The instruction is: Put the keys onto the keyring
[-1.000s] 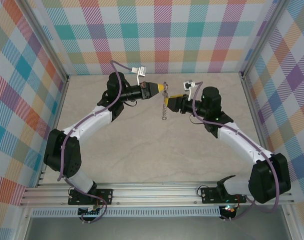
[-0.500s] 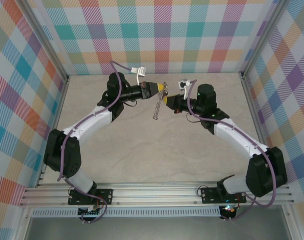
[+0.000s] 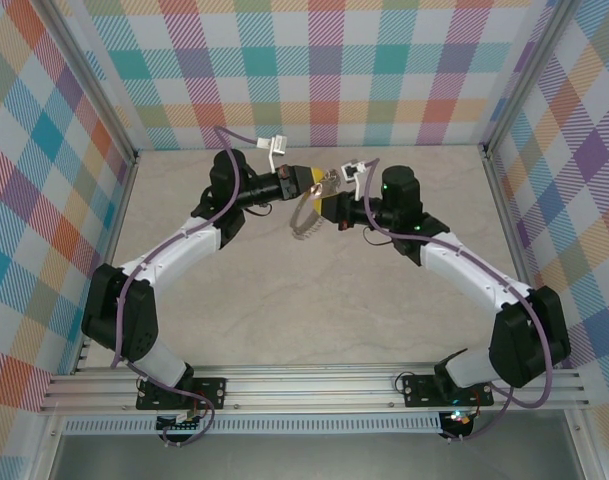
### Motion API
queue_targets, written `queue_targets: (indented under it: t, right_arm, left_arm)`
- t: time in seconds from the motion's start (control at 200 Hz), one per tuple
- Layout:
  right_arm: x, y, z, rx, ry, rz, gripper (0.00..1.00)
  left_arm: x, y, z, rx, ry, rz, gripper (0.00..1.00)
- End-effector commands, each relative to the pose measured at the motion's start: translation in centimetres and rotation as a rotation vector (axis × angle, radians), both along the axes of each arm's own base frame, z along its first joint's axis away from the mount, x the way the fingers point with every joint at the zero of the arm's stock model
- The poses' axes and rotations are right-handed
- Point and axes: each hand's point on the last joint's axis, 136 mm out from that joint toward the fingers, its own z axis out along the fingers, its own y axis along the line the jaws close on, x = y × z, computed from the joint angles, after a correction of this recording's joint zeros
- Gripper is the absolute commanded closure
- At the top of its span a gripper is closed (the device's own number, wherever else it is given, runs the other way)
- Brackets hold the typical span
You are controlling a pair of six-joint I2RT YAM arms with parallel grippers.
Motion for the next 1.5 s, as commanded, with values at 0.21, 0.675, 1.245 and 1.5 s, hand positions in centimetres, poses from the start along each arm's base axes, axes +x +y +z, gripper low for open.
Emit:
queue_targets:
  t: [0.21,0.675,1.245,1.5]
  right_arm:
    - [-1.2,1.4,-0.8,-0.025,0.03,0.084,1.0]
    - [-2.5,-4.0,3.0,0.045,0.006,-0.018,0.63]
    - [2.7,-4.3,7.6,0.311,0.089,-0.126,0.67]
    - [3.2,-3.8,7.1,0.352,0.113,-0.101,0.71]
  left_arm:
    - [-1.5,0.2,2.6,-0.055,-0.085,0.004,1.0]
    - [-1.4,0.1,2.1,-0.052,-0.083,0.004,1.0]
    - [-1.9,0.2,2.1,-0.055,-0.088,-0.005,1.0]
    - [-2.0,0.3,2.3,-0.058,-0.093,-0.004,1.0]
